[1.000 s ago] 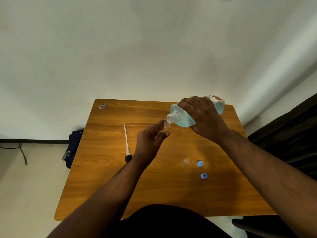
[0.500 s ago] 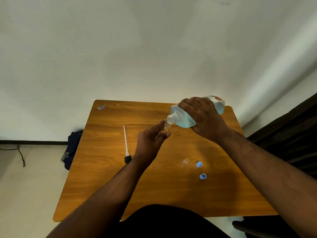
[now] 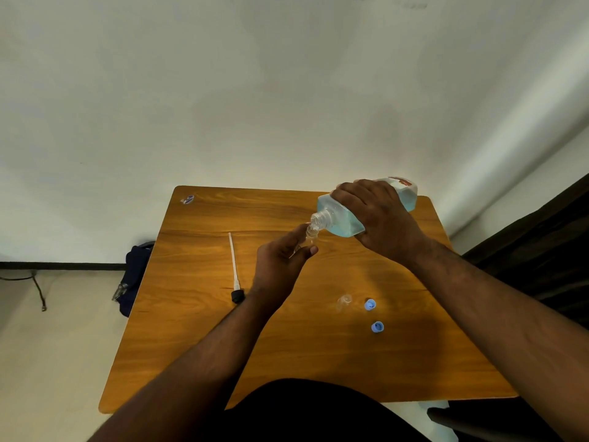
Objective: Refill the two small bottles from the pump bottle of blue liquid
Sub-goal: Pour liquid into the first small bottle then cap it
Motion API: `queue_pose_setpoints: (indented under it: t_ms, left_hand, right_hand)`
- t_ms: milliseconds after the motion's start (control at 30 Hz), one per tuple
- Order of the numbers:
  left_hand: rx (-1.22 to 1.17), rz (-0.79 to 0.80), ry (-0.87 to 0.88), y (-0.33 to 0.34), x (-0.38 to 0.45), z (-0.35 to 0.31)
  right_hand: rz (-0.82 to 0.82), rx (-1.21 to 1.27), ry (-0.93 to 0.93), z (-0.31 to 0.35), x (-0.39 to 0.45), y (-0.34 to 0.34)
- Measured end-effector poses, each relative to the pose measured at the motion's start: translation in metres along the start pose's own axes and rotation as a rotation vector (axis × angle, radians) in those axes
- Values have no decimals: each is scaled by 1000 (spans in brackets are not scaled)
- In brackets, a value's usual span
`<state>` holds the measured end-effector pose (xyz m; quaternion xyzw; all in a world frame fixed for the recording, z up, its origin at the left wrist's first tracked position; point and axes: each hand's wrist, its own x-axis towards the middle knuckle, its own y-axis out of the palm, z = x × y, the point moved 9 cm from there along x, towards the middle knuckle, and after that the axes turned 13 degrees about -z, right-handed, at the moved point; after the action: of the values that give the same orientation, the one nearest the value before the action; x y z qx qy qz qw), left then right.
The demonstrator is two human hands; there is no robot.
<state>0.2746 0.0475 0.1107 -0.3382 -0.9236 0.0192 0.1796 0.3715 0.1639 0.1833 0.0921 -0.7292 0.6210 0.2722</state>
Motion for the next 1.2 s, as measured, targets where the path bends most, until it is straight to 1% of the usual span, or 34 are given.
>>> queue_pose_setpoints:
  t_ms: [867, 1200]
  left_hand:
    - [-42, -21, -50, -2, -1, -2]
    - [-85, -31, -101, -2, -1, 2]
  right_hand:
    - [0, -1, -15, 2, 4, -2]
    - [-4, -11, -22, 2, 5, -3]
